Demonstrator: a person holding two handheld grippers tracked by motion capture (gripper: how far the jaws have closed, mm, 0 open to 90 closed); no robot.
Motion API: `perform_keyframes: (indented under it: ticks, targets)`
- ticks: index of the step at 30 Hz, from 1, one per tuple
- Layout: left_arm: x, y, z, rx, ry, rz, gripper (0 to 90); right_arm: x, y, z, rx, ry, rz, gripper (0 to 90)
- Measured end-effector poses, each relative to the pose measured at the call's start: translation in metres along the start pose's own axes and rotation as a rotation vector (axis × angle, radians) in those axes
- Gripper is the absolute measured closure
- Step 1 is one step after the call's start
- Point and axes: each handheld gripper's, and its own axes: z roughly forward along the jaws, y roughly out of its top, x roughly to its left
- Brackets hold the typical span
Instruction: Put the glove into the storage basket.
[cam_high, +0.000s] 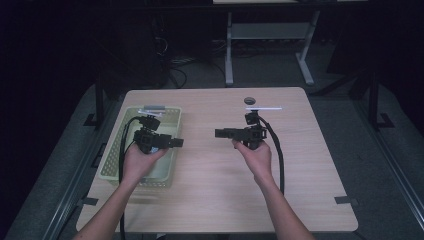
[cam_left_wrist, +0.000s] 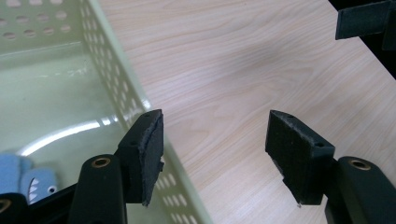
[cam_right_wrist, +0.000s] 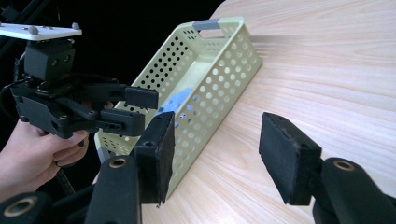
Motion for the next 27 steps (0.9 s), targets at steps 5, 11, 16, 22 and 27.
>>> perform_keyframes:
  ticks: [5,11,16,22,27]
  targets:
    - [-0.007,0.002,0.003,0.000,-0.010,0.017,36.6,-0.007,-0.003,-0.008,-0.010,-0.012,0.012,44.1]
    - [-0.015,0.003,0.008,-0.005,-0.022,0.021,35.2,-0.012,-0.005,-0.017,-0.009,-0.028,0.017,41.9]
    - [-0.020,0.004,0.013,0.001,-0.026,0.026,34.7,-0.017,-0.008,-0.024,-0.014,-0.036,0.030,40.7]
    - [-0.024,0.005,0.016,0.002,-0.033,0.034,33.6,-0.024,-0.012,-0.031,-0.017,-0.044,0.040,39.7]
    - [-0.028,0.005,0.019,0.003,-0.037,0.039,32.7,-0.029,-0.016,-0.036,-0.013,-0.053,0.046,38.3]
